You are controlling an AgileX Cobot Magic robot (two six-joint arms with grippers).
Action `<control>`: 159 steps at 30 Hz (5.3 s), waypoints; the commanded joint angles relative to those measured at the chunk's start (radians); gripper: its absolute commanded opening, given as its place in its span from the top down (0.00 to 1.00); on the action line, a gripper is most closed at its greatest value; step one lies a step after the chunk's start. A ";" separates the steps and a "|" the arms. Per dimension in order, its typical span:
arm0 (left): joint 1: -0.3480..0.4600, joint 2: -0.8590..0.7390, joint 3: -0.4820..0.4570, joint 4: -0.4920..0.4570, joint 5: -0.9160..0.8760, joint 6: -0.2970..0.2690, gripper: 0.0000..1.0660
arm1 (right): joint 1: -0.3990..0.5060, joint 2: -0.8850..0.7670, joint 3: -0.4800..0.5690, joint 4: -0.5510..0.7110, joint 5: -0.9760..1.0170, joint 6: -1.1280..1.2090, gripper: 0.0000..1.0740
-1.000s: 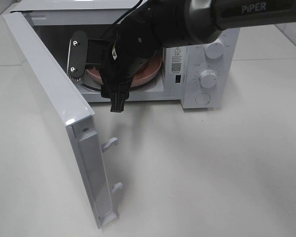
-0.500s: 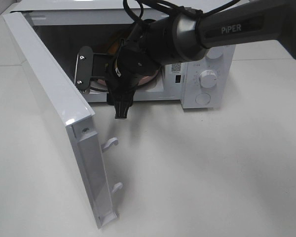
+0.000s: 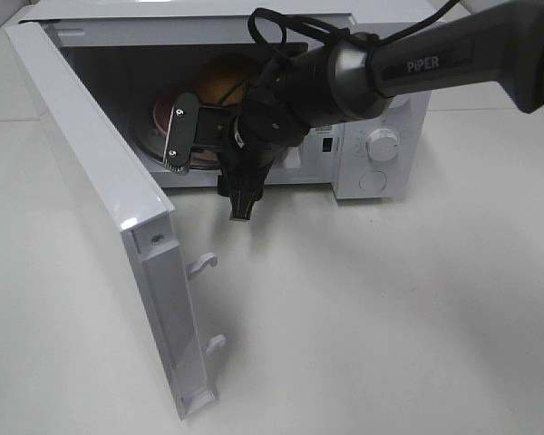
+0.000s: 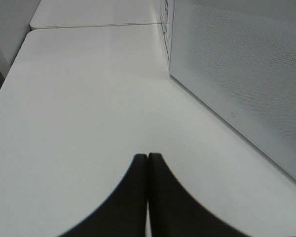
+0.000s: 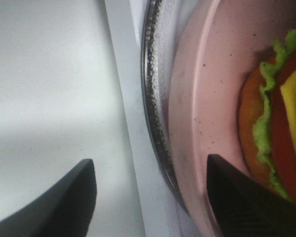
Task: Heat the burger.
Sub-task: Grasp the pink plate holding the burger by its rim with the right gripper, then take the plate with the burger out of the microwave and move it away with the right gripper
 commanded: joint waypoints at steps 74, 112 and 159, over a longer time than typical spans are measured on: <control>-0.001 -0.020 0.003 -0.001 -0.017 0.000 1.00 | 0.014 -0.232 0.261 0.051 0.008 -0.388 1.00; -0.001 -0.020 0.003 -0.001 -0.017 0.000 1.00 | 0.014 -0.657 0.788 -0.030 -0.021 -0.628 1.00; -0.001 -0.020 0.003 -0.001 -0.017 0.000 1.00 | -0.453 -0.833 1.115 -0.037 -0.021 -0.002 1.00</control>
